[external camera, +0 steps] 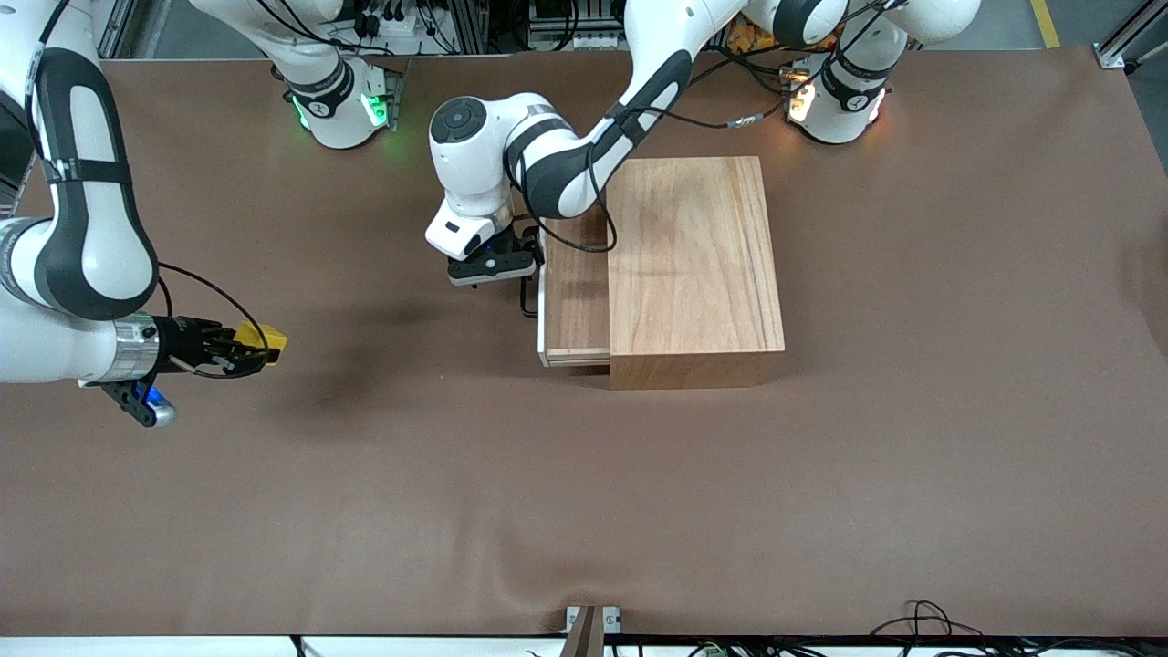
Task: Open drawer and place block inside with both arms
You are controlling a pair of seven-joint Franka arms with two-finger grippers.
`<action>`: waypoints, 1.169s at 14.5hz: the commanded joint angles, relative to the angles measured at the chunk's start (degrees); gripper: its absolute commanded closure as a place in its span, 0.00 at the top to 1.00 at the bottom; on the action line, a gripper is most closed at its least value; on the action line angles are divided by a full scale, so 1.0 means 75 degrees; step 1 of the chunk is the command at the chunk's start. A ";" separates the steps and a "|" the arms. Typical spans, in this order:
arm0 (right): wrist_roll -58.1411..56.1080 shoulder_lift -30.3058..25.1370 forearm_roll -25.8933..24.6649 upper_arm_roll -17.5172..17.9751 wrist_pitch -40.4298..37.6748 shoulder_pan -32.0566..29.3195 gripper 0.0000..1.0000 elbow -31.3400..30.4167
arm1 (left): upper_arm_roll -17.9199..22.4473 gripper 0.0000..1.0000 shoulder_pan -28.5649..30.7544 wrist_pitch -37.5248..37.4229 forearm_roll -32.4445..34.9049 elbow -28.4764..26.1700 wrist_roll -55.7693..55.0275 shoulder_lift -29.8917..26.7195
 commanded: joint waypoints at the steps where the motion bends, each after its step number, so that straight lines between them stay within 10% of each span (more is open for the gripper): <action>1: 0.0084 0.0019 0.0108 0.0004 0.0030 -0.0019 0.08 -0.0004 | -0.0033 1.00 -0.0056 0.0141 -0.0321 0.0277 -0.0107 0.0071; 8: 0.0084 0.0054 0.0096 0.0004 0.0030 -0.0031 0.08 -0.0016 | -0.0033 1.00 -0.0079 0.0083 -0.0345 0.0370 -0.0118 -0.0069; 17: 0.0084 0.0066 0.0072 0.0004 0.0053 -0.0031 0.09 -0.0074 | 0.0037 1.00 0.0610 -0.1334 -0.0322 0.0253 0.0173 -0.2128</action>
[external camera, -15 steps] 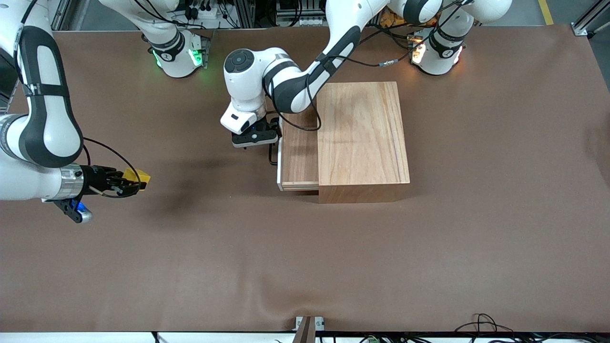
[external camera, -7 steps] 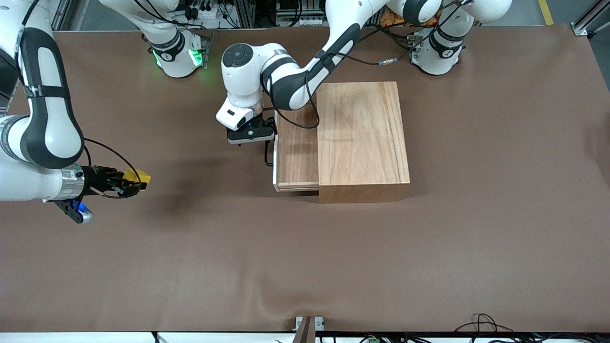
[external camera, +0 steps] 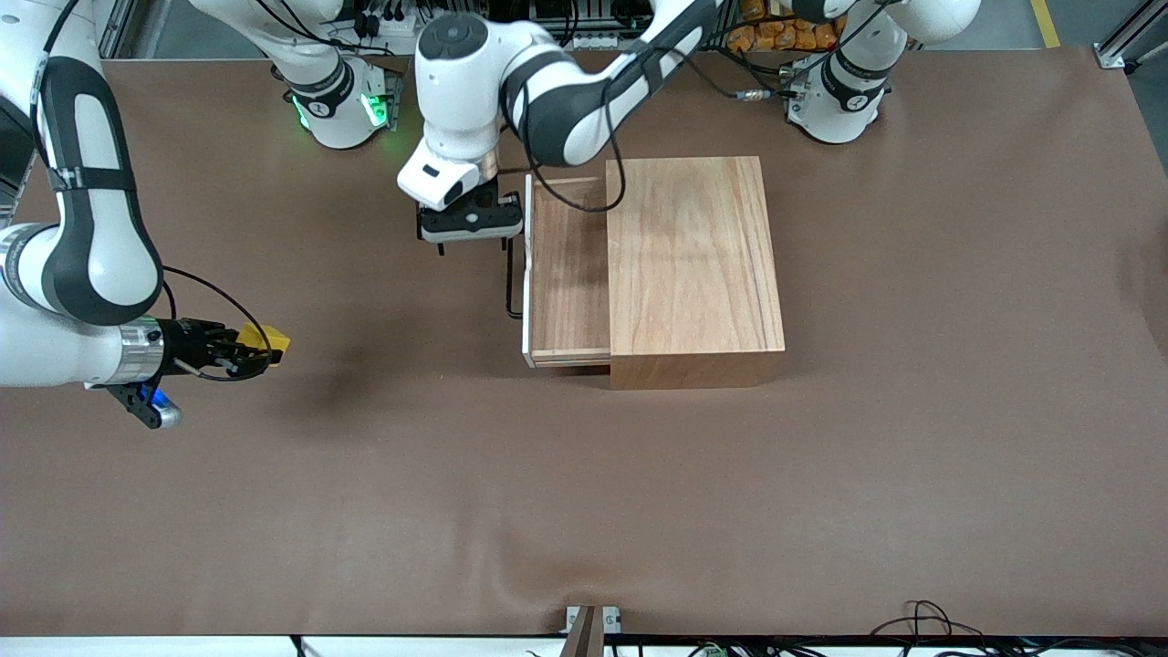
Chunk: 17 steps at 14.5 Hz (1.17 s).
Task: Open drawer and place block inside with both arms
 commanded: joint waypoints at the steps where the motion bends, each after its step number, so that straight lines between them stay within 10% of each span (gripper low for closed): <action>1: 0.0077 -0.0040 0.0084 0.0016 0.0024 -0.0029 0.09 -0.0068 | -0.0012 1.00 0.0635 -0.0674 -0.0090 -0.0367 0.0505 -0.1193; 7: 0.0077 -0.0075 0.0073 0.0028 0.0024 0.0192 0.10 -0.0068 | 0.0046 1.00 0.2578 -0.3052 0.0320 -0.0578 0.2109 -0.2553; 17: 0.1644 -0.0719 -0.0090 0.0028 0.0282 0.3787 0.00 0.0177 | -0.0001 1.00 0.6364 -0.3547 0.0238 -0.3025 0.6644 -0.4780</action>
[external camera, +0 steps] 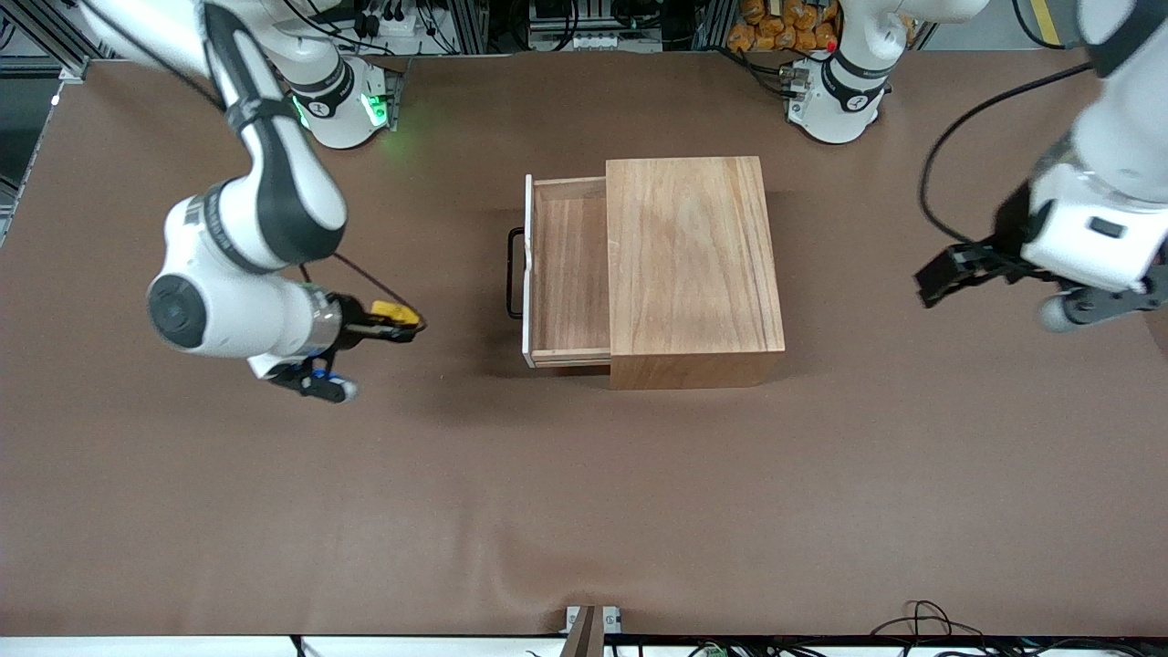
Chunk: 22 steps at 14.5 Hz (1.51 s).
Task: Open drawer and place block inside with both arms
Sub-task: 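Carry the cube over the open drawer with the right gripper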
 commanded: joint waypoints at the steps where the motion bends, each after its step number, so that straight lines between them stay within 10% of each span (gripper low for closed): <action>1: 0.0988 -0.0266 -0.0343 -0.0106 -0.0044 0.1046 0.00 -0.0039 | -0.0143 1.00 0.0668 0.0126 0.0019 -0.1338 0.0969 -0.1000; 4: 0.1636 -0.0219 -0.0755 -0.0094 0.0223 0.2020 0.00 -0.0039 | -0.0143 1.00 0.1278 0.0347 0.0007 -0.2335 0.1462 -0.1774; 18: 0.1964 0.0659 -0.1504 -0.0106 0.2311 0.3498 0.12 -0.0062 | -0.0166 1.00 0.1573 0.0243 -0.0028 -0.1986 0.2344 -0.1847; 20: 0.2092 0.0800 -0.1622 -0.0129 0.2498 0.3627 0.46 -0.0062 | -0.0166 1.00 0.1573 0.0161 -0.0028 -0.1998 0.2355 -0.1858; 21: 0.2267 0.0812 -0.1947 -0.0129 0.2522 0.3686 0.94 -0.0062 | -0.0155 1.00 0.1573 0.0161 -0.0028 -0.1986 0.2355 -0.1858; 22: 0.2443 0.0812 -0.2333 -0.0118 0.2523 0.3687 1.00 -0.0062 | -0.0166 1.00 0.1538 0.0161 -0.0016 -0.1986 0.2286 -0.1847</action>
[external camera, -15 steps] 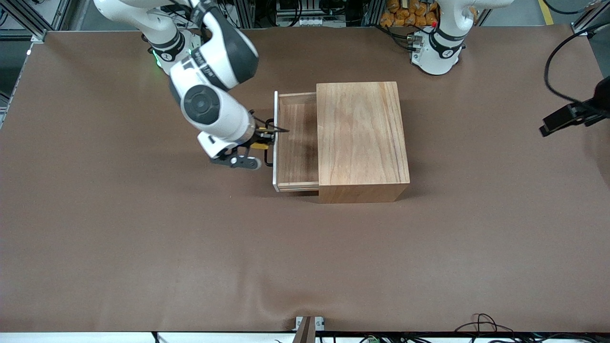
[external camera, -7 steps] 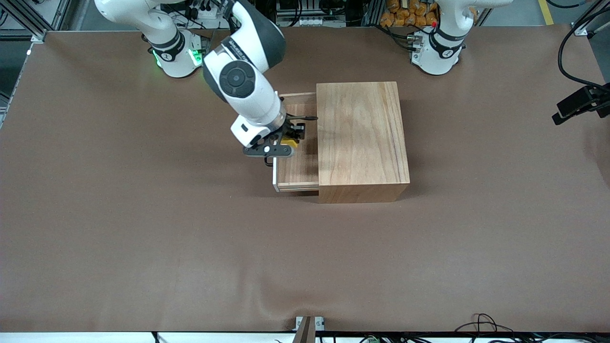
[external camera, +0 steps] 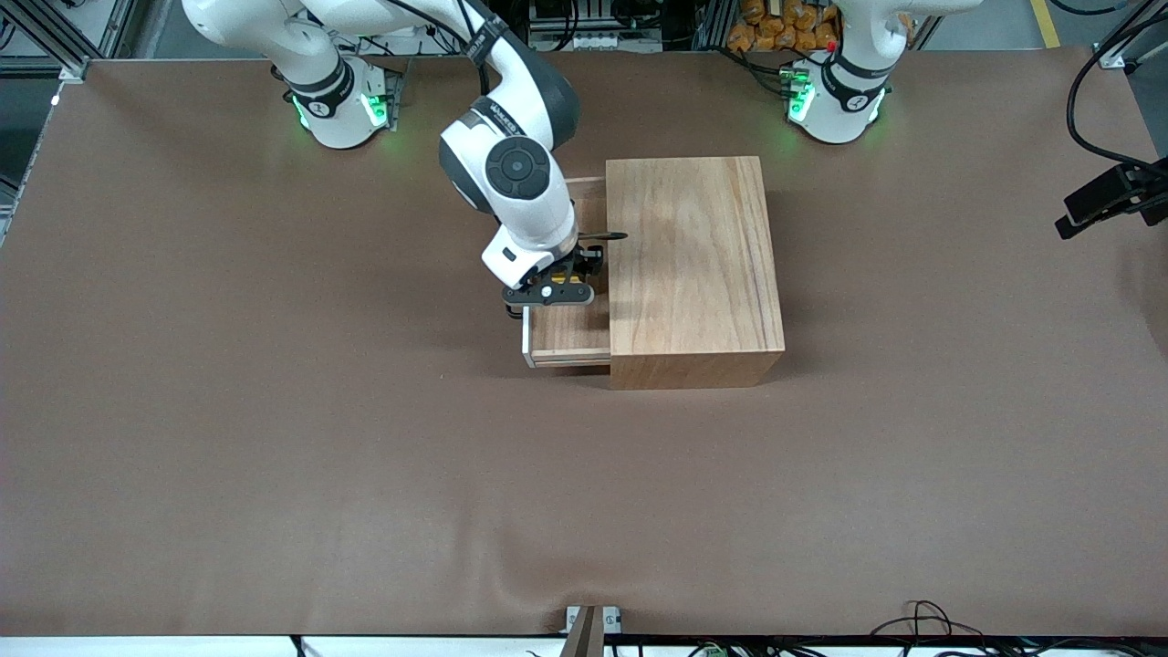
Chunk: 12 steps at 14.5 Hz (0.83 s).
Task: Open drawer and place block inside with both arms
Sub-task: 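Carry the cube over the open drawer with the right gripper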
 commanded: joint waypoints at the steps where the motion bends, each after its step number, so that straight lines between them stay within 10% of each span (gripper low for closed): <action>1: 0.0546 -0.0029 -0.0686 -0.0087 0.0012 0.0165 1.00 0.0042 | -0.0113 1.00 -0.0063 -0.0156 0.0067 -0.0052 0.0011 -0.0071; 12: -0.1183 -0.1446 -0.0699 -0.0145 -0.1791 -0.1169 1.00 -0.0040 | -0.0255 1.00 0.0054 -0.0415 0.0350 0.0030 0.0105 -0.0083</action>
